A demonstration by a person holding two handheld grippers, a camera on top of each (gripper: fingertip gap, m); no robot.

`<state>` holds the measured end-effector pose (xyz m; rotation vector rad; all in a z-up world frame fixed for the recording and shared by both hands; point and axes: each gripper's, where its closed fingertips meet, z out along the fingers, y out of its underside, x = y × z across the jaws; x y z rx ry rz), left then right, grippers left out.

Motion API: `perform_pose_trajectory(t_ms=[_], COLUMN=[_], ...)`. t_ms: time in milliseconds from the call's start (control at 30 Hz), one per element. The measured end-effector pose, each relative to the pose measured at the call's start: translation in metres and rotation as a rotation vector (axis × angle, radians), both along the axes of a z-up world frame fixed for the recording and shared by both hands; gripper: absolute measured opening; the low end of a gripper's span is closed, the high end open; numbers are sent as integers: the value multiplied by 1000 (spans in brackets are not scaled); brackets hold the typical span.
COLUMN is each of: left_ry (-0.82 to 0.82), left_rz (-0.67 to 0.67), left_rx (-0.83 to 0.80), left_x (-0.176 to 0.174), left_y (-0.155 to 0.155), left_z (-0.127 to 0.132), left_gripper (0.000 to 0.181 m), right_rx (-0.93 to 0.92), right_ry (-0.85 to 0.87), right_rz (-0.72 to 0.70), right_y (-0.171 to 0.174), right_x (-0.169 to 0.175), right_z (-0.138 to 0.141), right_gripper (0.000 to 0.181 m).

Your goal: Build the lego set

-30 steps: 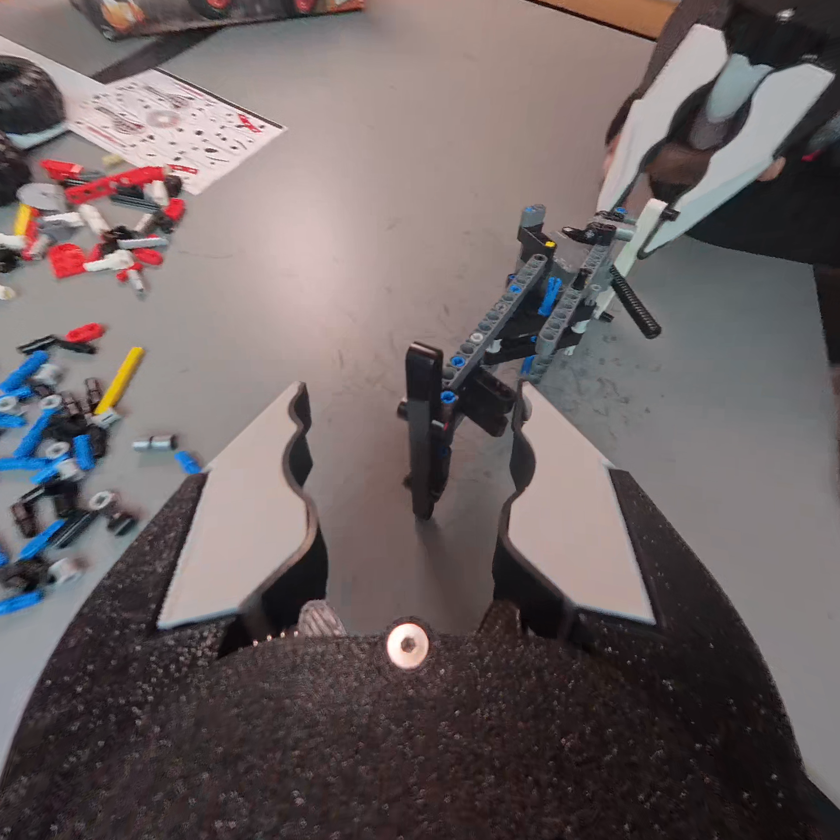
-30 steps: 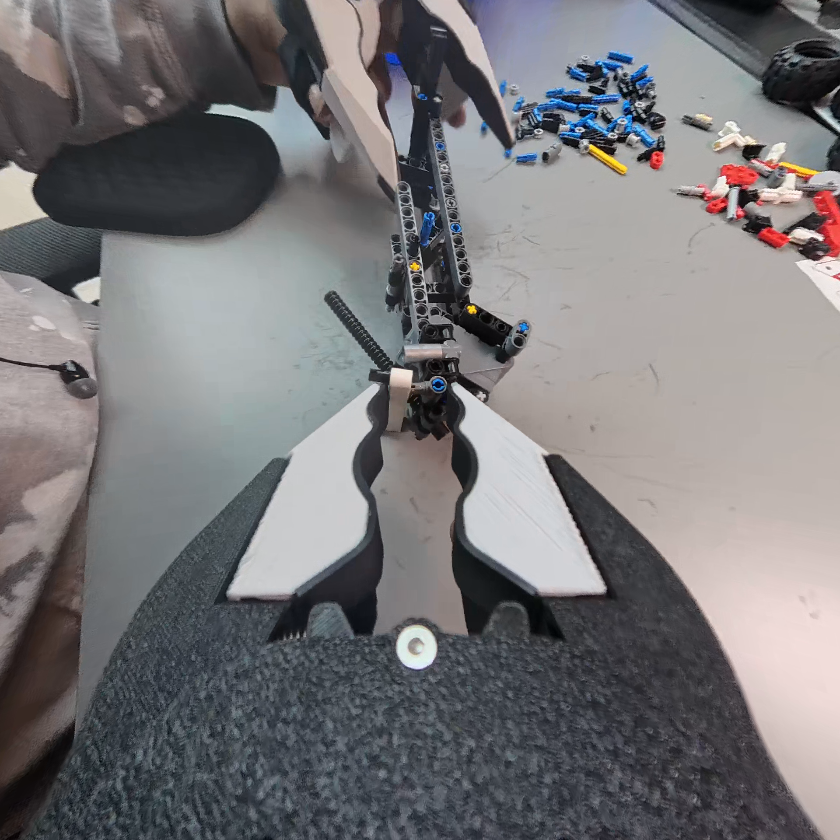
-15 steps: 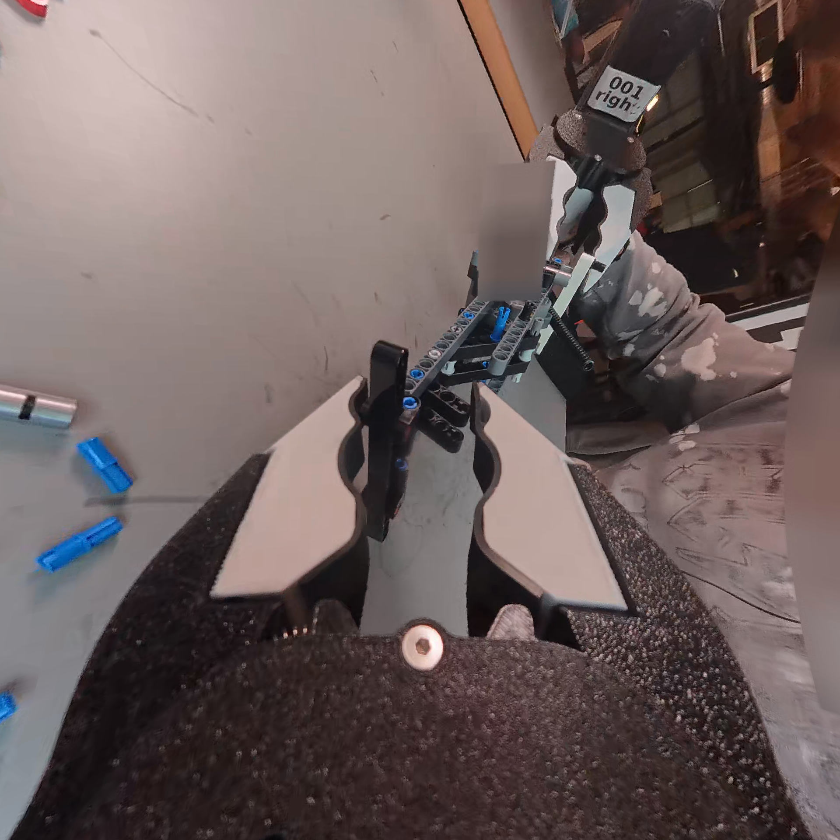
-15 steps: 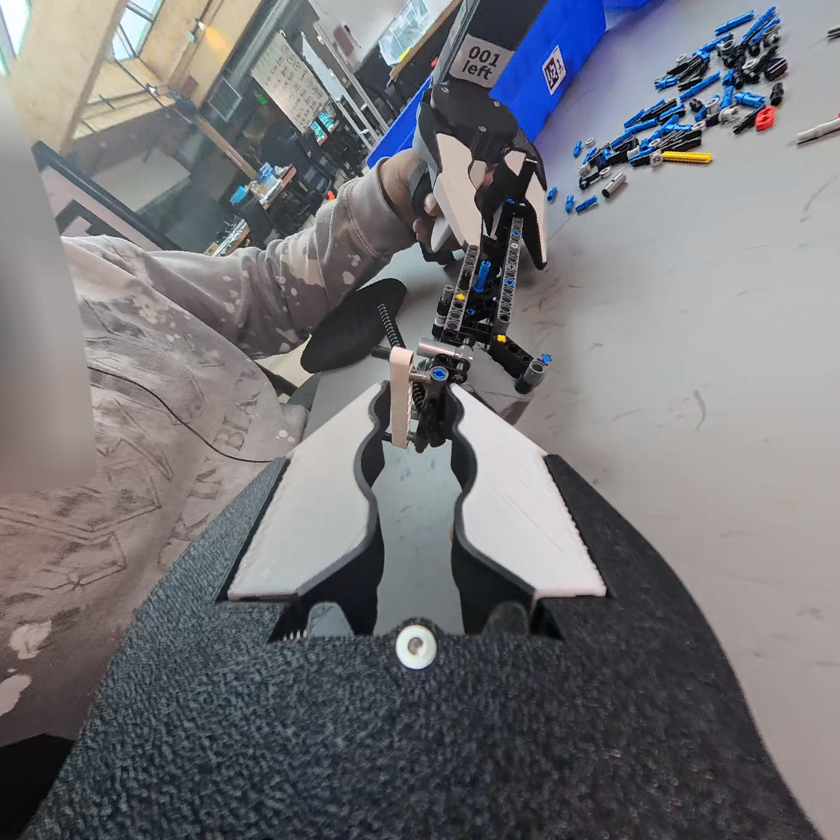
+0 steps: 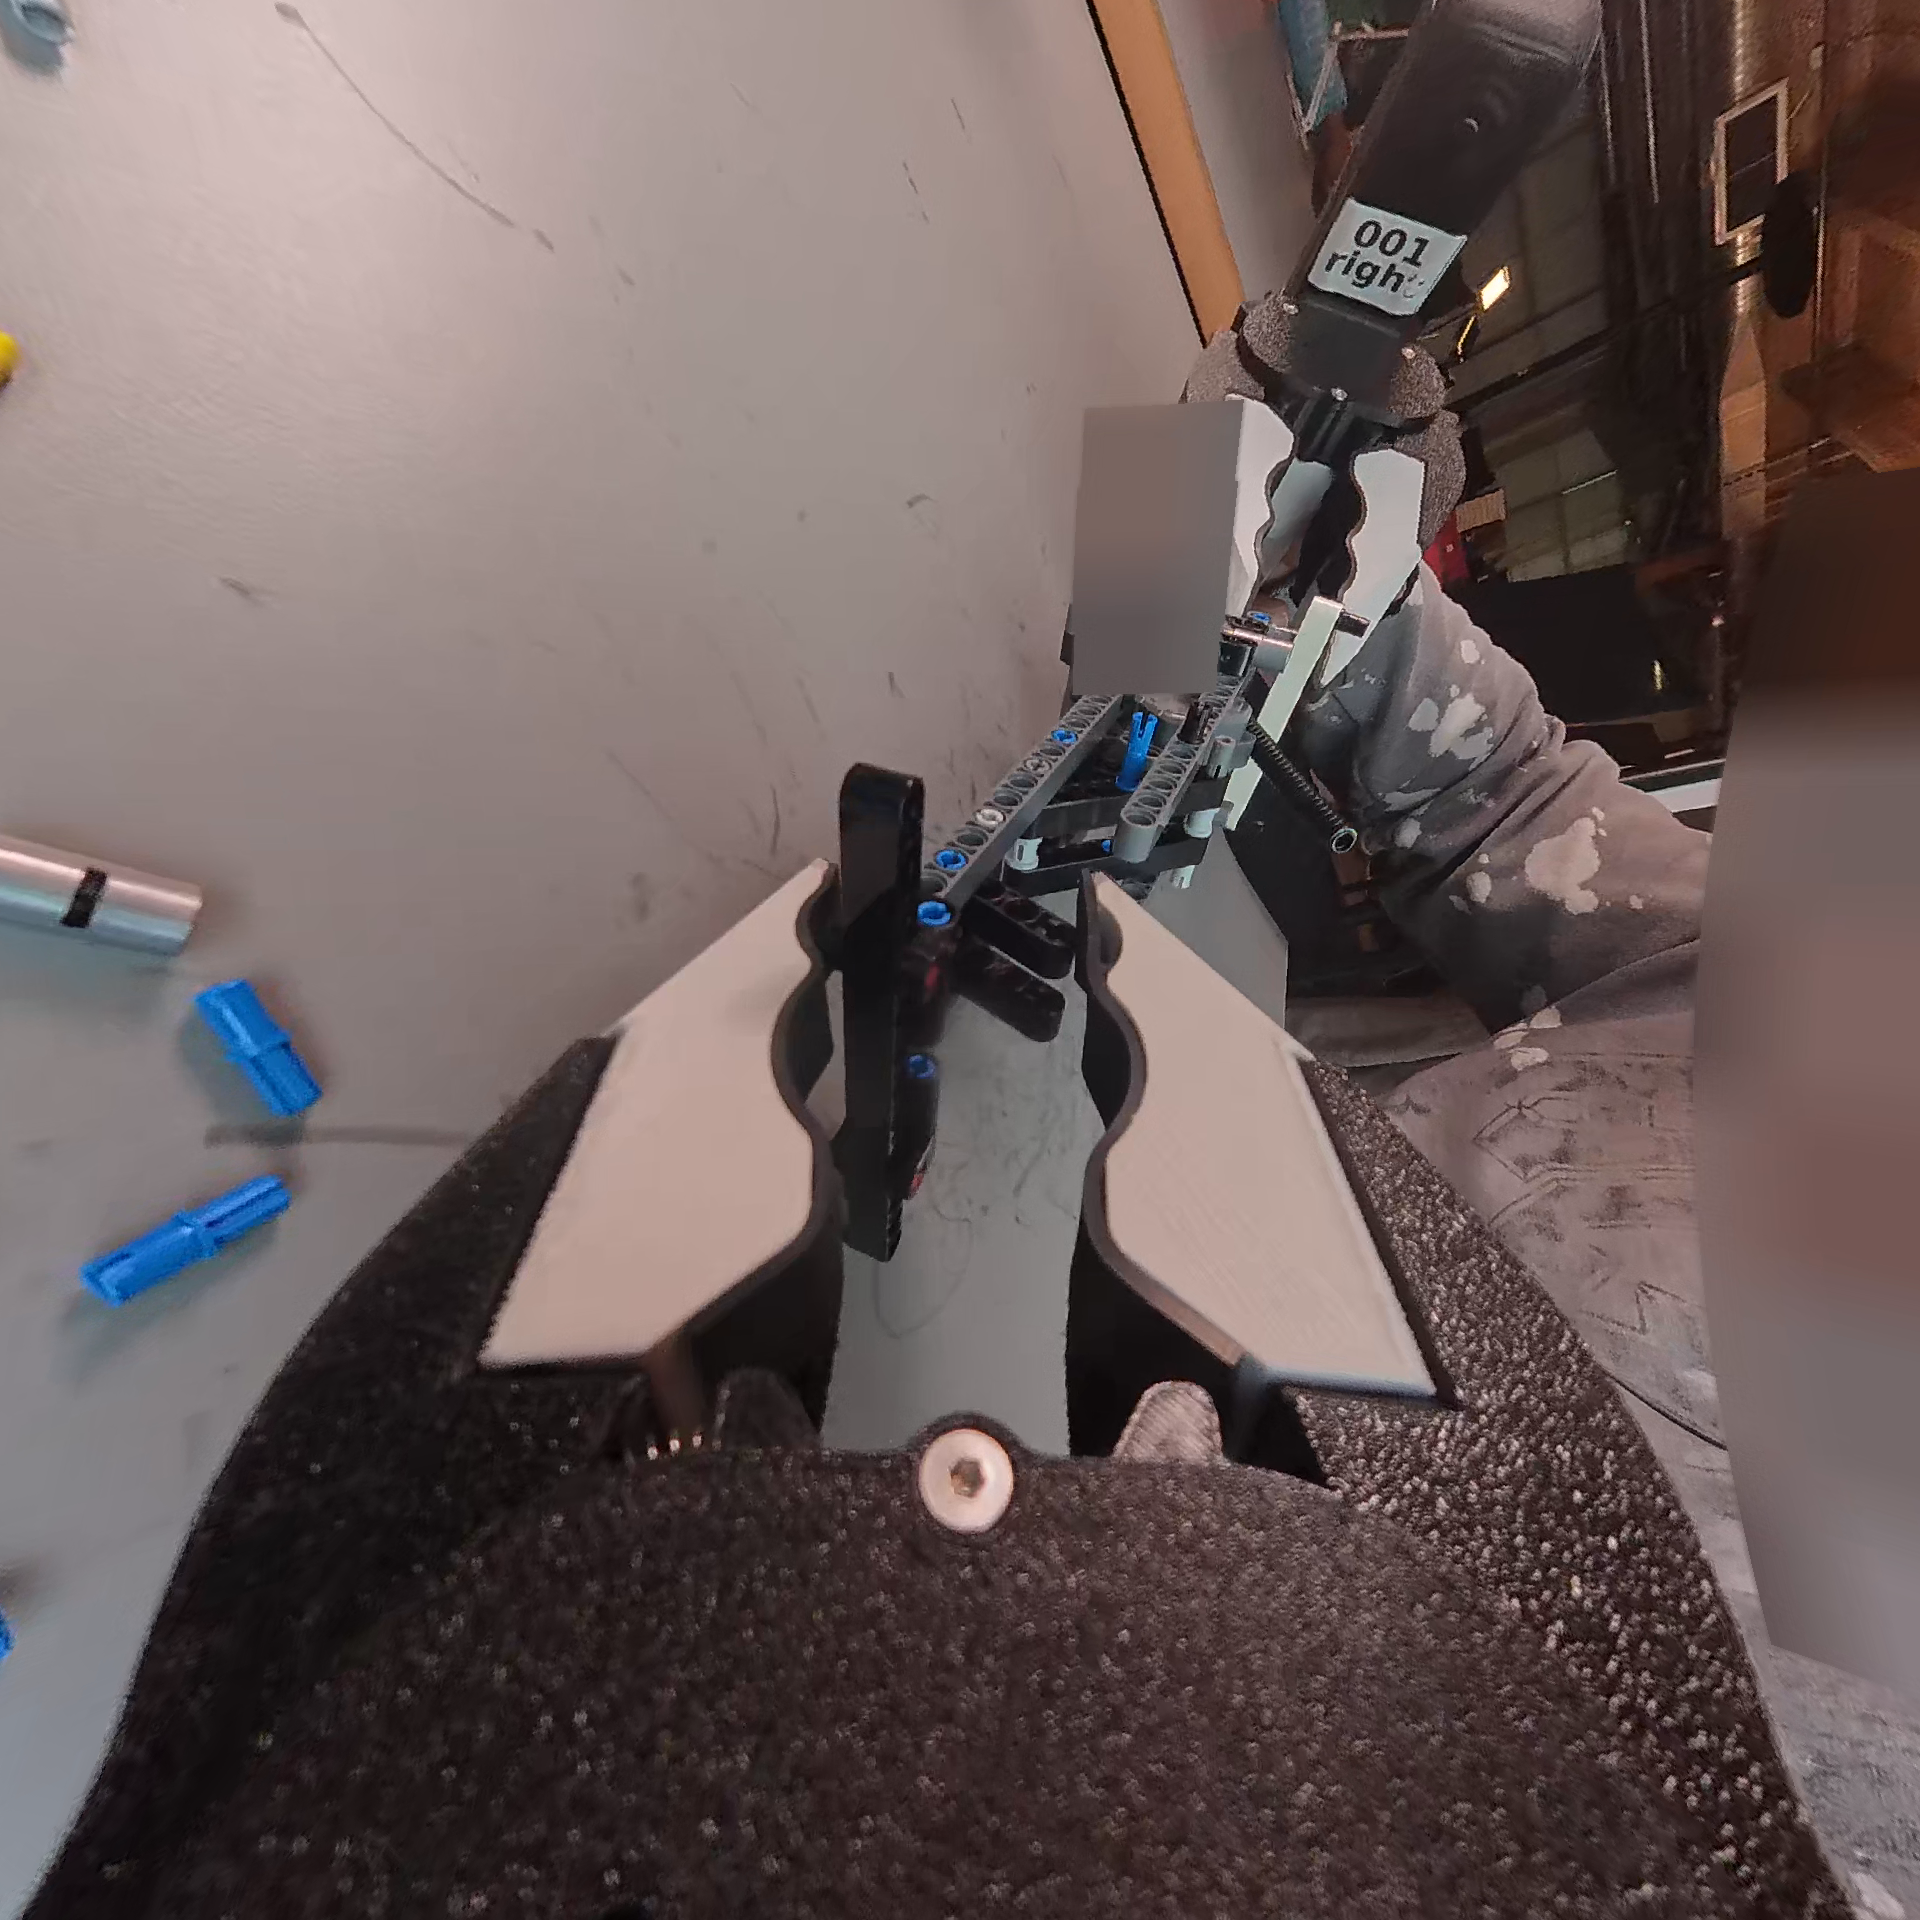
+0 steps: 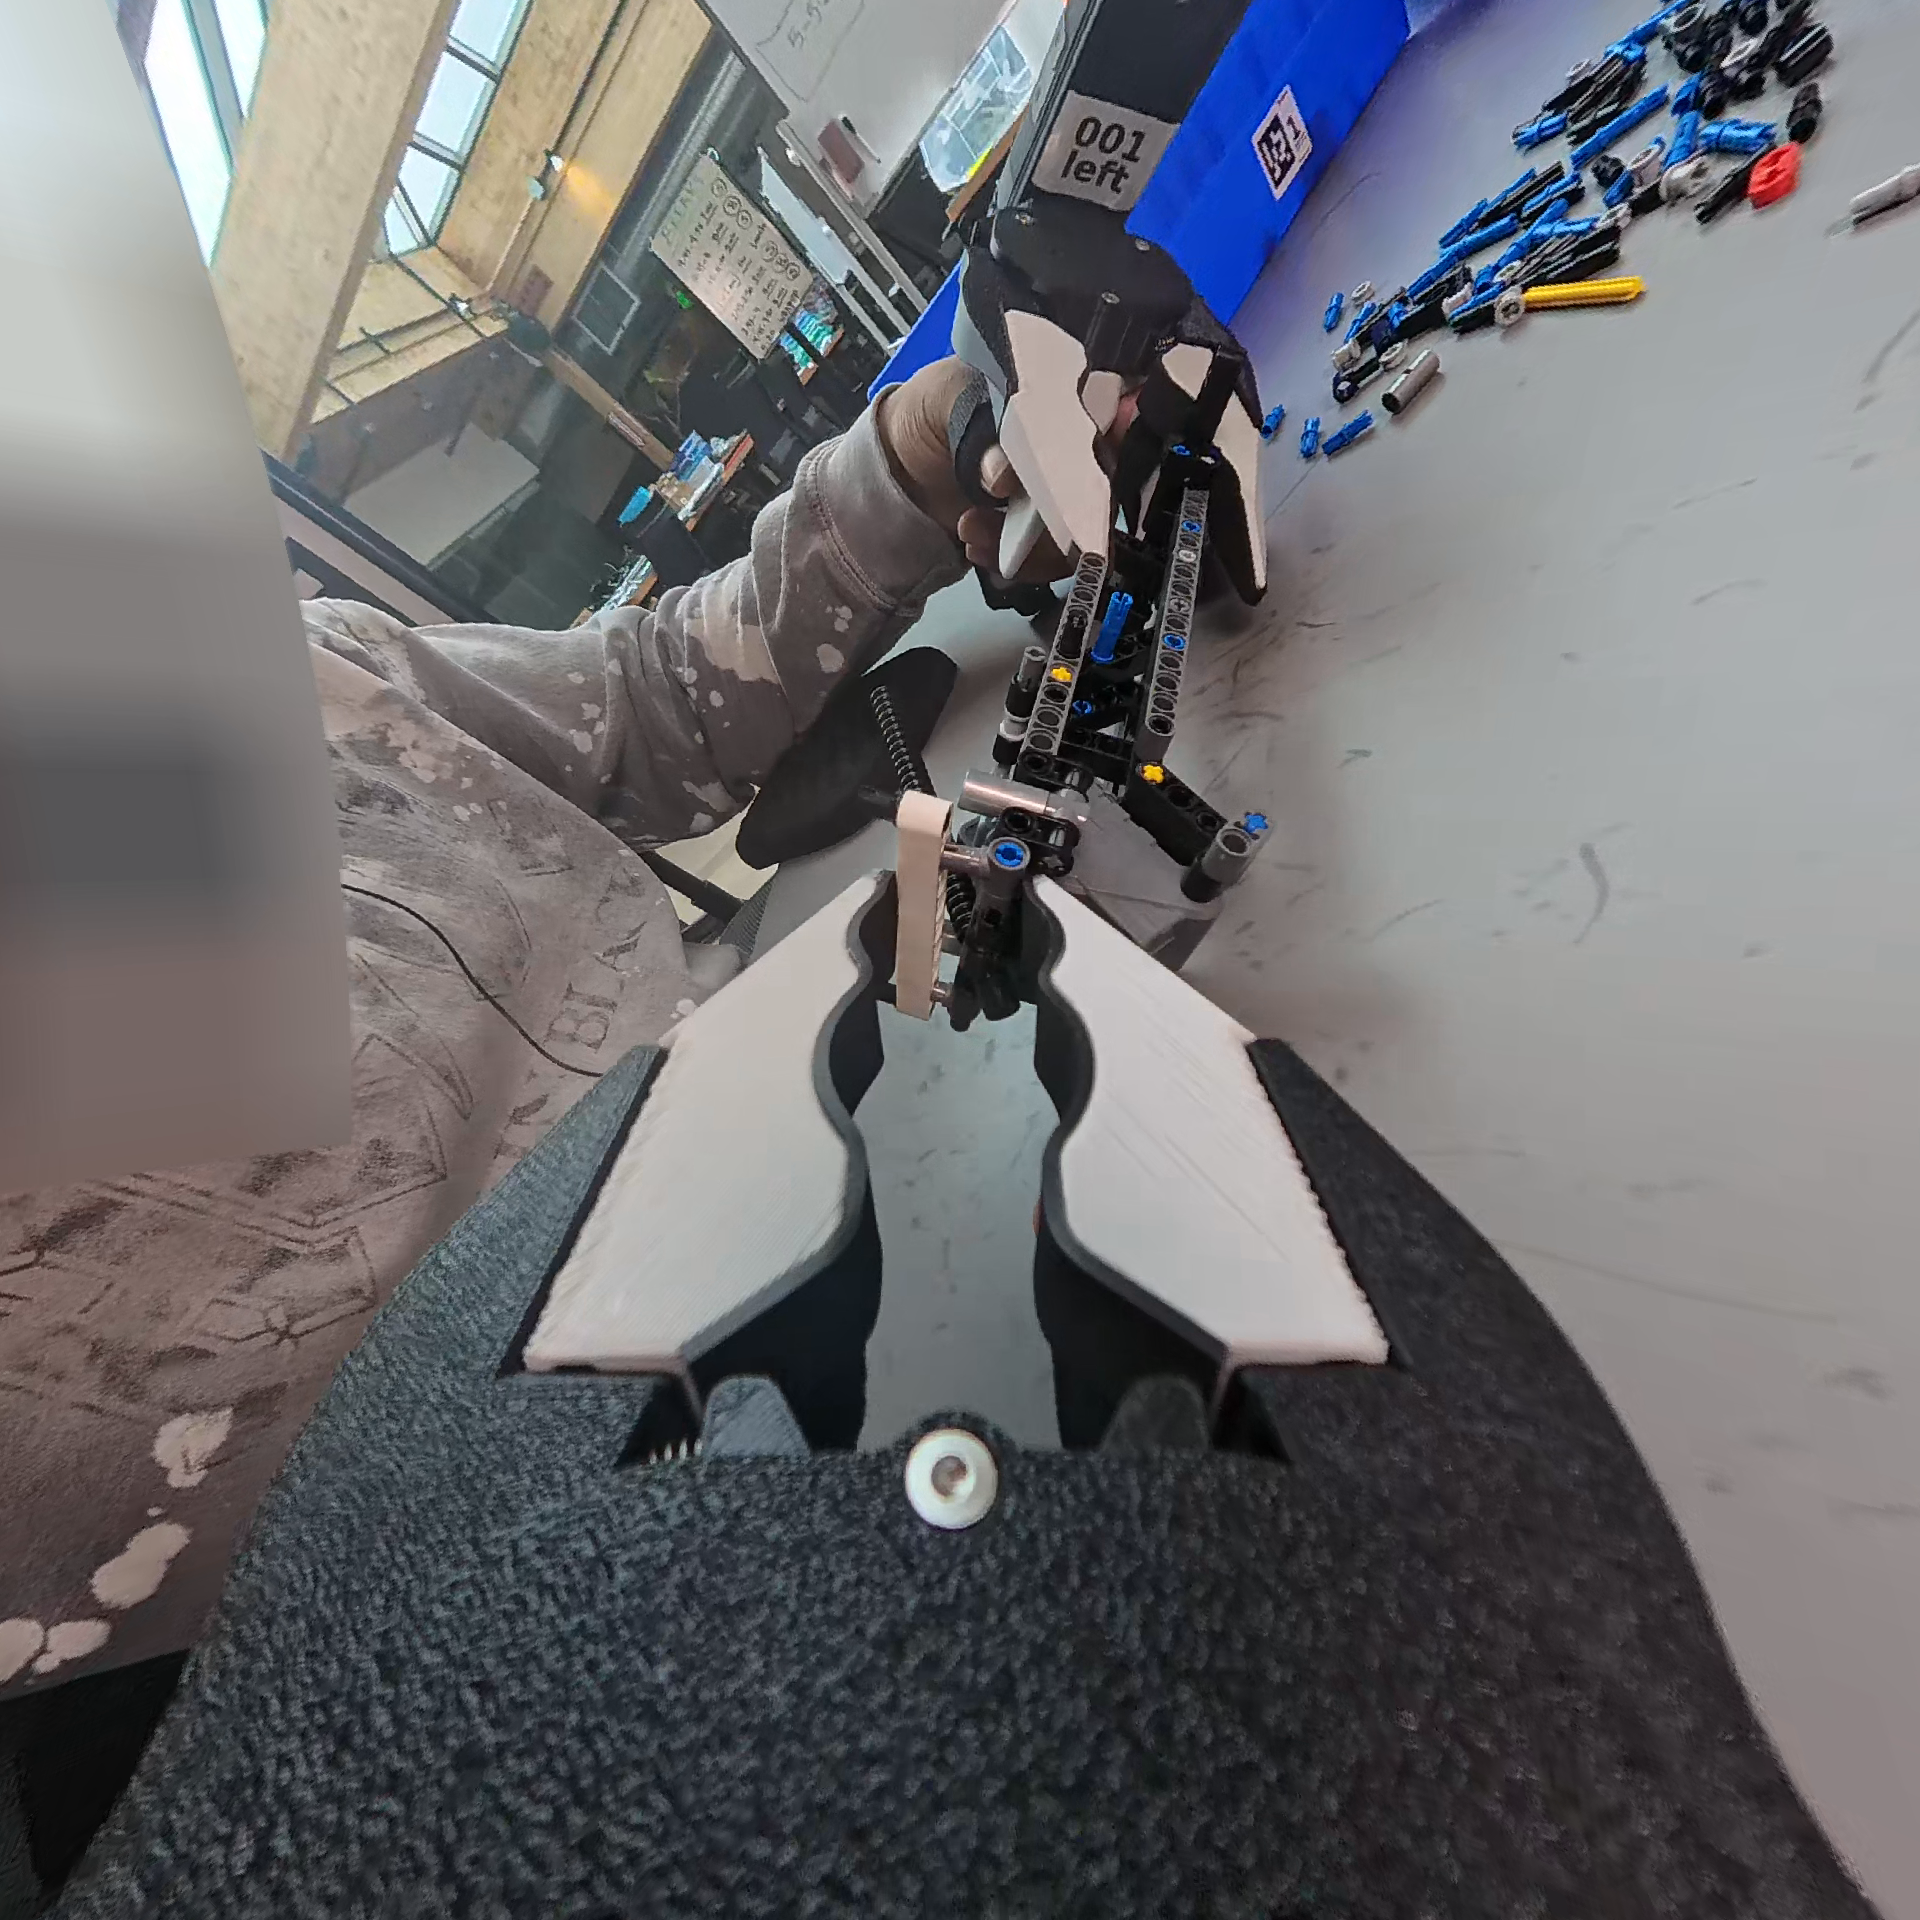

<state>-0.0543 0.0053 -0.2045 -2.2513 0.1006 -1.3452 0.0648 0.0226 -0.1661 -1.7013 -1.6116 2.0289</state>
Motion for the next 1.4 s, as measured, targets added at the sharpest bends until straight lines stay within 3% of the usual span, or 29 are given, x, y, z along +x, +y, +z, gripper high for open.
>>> perform_pose_trajectory(t_ms=[333,567,767,1167,1400], left_ry=[3,50,104,42,43], left_rz=[13,22,13,16,20], left_rx=[5,61,131,78,80], left_x=[-1,-2,0,0,0], left_y=[1,-4,-13,-10,-9], left_z=[-1,2,6,3,3], left_gripper=[46,46,45,46,45], right_rx=[-34,126,245,76,241], right_ry=[-11,-8,8,2,26], right_rz=[-5,-77,-94,-38,-103], right_y=[3,-3,-15,-12,-9], right_x=[-1,-1,2,2,7], right_z=[0,-1,-4,-2,0], right_gripper=[23,29,23,23,24])
